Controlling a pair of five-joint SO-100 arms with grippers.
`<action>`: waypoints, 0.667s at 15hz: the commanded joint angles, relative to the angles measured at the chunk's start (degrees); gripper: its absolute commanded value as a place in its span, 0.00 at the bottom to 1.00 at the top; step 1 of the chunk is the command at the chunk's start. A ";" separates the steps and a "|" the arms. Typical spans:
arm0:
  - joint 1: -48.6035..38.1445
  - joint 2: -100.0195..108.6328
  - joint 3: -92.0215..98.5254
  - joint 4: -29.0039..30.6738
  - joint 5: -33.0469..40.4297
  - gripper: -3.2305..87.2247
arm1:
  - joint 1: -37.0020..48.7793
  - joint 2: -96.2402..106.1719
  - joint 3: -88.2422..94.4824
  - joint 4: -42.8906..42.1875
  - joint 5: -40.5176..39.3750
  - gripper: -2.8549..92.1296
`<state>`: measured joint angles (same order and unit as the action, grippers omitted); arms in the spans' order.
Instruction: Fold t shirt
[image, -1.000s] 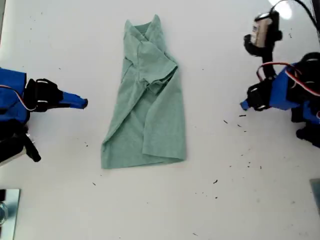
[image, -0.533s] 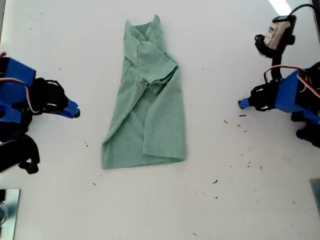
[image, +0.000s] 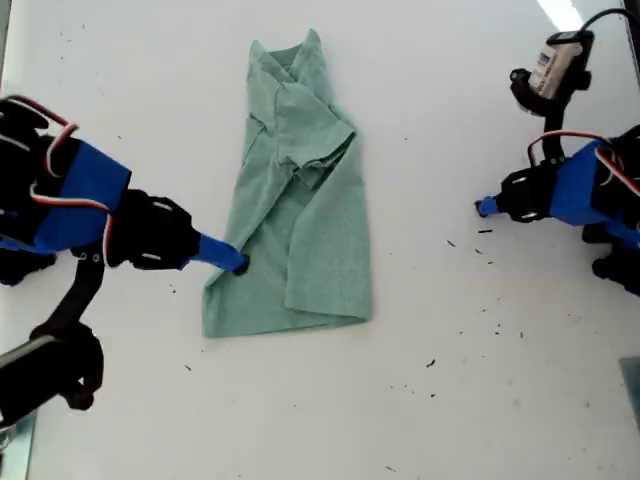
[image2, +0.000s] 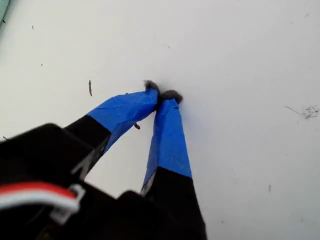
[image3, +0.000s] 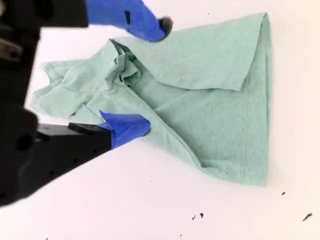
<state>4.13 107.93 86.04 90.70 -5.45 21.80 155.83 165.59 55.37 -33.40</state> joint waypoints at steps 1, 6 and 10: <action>0.97 -0.18 2.99 0.00 -0.44 0.39 | 0.35 -0.35 0.44 -1.05 -0.09 0.06; 6.94 -2.37 27.95 -19.78 -6.06 0.37 | 0.18 -0.18 0.53 -1.14 -0.09 0.06; 8.70 -8.44 32.08 -29.44 -6.94 0.21 | 0.00 -0.18 0.53 -1.14 -0.09 0.06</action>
<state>12.57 99.76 118.48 63.54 -11.51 21.80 155.83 165.59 55.37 -33.40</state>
